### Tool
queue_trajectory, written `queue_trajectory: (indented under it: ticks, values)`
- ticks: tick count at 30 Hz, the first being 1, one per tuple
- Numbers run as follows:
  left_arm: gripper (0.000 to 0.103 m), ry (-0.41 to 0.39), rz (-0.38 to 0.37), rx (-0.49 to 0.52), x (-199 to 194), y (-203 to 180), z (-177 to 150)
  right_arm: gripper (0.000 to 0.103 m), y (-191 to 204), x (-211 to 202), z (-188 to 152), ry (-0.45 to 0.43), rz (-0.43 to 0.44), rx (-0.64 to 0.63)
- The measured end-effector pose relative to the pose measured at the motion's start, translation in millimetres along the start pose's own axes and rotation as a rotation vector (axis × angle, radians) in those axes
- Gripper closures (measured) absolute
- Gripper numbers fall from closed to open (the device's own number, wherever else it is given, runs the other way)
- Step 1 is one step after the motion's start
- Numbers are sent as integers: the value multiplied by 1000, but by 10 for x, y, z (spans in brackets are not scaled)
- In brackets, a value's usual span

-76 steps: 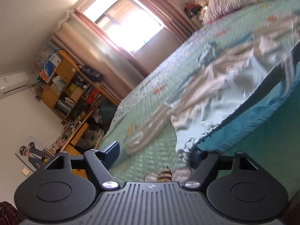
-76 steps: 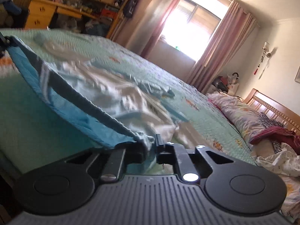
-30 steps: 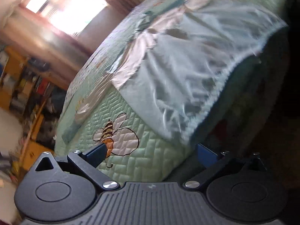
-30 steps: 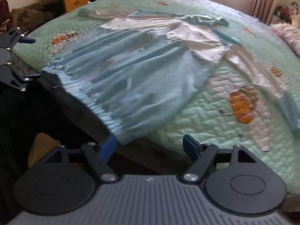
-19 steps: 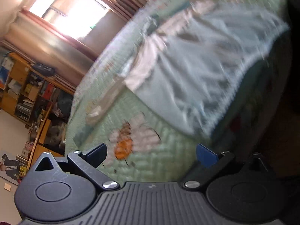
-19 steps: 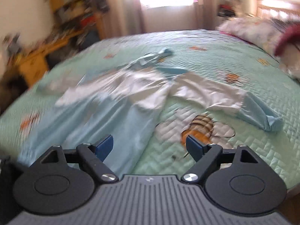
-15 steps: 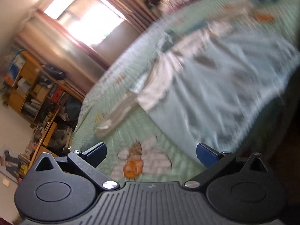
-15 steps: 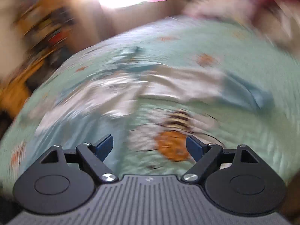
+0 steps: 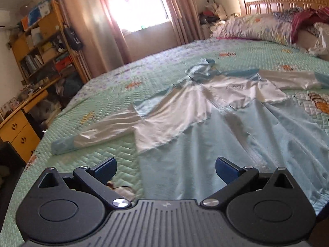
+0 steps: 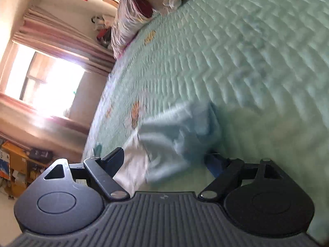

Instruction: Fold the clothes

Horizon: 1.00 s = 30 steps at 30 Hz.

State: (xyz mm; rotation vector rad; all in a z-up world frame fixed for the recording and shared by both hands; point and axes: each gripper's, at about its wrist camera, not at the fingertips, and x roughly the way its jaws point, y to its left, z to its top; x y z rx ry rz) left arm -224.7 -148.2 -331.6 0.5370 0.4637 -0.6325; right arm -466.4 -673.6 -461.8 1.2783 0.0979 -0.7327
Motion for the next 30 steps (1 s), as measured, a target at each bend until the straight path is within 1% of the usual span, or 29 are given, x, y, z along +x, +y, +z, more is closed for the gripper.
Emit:
queue_trajectory:
  ticks: [1, 2, 3, 4, 8, 9, 10, 12, 13, 17, 18, 19, 22, 23, 25, 28, 30]
  values:
    - [1, 0, -2, 12, 11, -46, 12, 22, 8, 64, 44, -19, -1, -3]
    - [1, -1, -6, 24, 14, -88, 23, 44, 22, 49, 145, -45, -8, -14]
    - [1, -3, -10, 35, 17, -130, 34, 87, 37, 25, 252, -72, -16, -26]
    - [1, -5, -10, 37, 12, -134, 34, 101, 51, 1, 359, -99, -24, -37]
    - [1, -13, -8, 33, -22, -101, 23, 99, 110, -96, 788, -206, -56, -83]
    - [1, -15, -7, 32, -30, -93, 21, 92, 118, -129, 885, -218, -55, -100]
    - [1, -17, -6, 31, -39, -85, 18, 84, 122, -160, 964, -220, -81, -108]
    - [1, -22, -5, 28, -55, -68, 13, 29, 106, -258, 969, -249, -151, -101]
    - [1, -24, -5, 27, -64, -60, 10, 23, 97, -309, 968, -265, -186, -97]
    - [1, -32, -2, 23, -97, -27, -1, 22, 55, -577, 709, -342, -205, -107]
    - [1, -34, -2, 22, -106, -19, -3, 22, 58, -625, 621, -341, -186, -111]
    - [1, -36, -1, 21, -114, -10, -6, 22, 111, -626, 513, -315, -133, -145]
    - [1, -24, 20, -33, -59, 136, 14, 22, 428, -435, 191, -185, 1, -292]
    - [1, -21, 31, -56, -43, 184, 23, 22, 552, -329, 59, -129, 50, -327]
    - [1, -19, 43, -92, -25, 244, 28, 22, 798, -44, -234, 17, 145, -382]
    - [1, -7, 45, -90, -8, 249, -20, 22, 1110, 395, -693, 194, 223, -454]
    - [1, 4, 50, -81, 15, 250, -53, 22, 1255, 632, -972, 262, 239, -469]
